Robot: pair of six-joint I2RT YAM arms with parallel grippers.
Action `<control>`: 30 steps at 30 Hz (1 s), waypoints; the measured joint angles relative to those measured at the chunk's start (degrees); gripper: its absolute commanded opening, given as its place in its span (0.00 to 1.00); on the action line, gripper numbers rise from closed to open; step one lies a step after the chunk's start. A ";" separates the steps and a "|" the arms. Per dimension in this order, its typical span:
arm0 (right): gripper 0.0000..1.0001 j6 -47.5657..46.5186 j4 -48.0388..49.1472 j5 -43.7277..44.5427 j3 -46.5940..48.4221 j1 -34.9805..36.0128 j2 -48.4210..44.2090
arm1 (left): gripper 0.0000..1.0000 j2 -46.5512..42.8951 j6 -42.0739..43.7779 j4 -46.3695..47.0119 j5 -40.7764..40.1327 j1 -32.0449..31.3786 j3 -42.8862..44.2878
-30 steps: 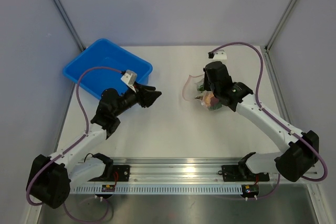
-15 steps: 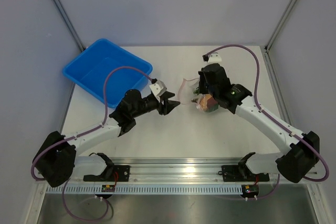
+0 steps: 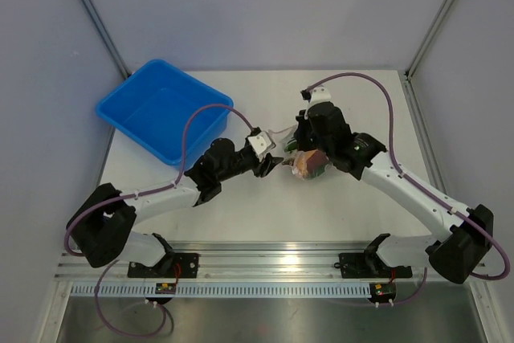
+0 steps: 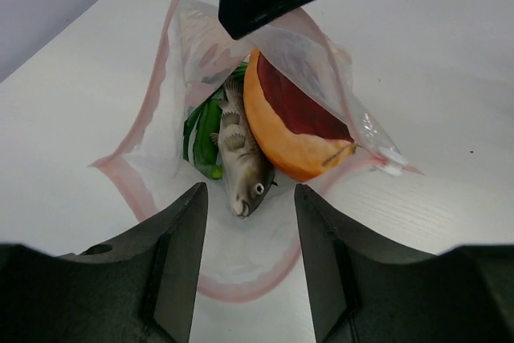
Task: Open the zip-top bag and remove the fake food
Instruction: Open the zipper of the food storage bag at the center of the board.
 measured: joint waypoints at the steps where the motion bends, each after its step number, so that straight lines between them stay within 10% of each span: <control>1: 0.00 0.02 -0.15 -0.24 0.00 0.24 0.00 | 0.50 0.37 0.22 0.00 -0.37 -0.17 0.31; 30: 0.00 0.09 1.09 -1.33 -1.97 2.86 -5.01 | 0.48 5.64 9.94 -4.52 3.65 -6.84 2.89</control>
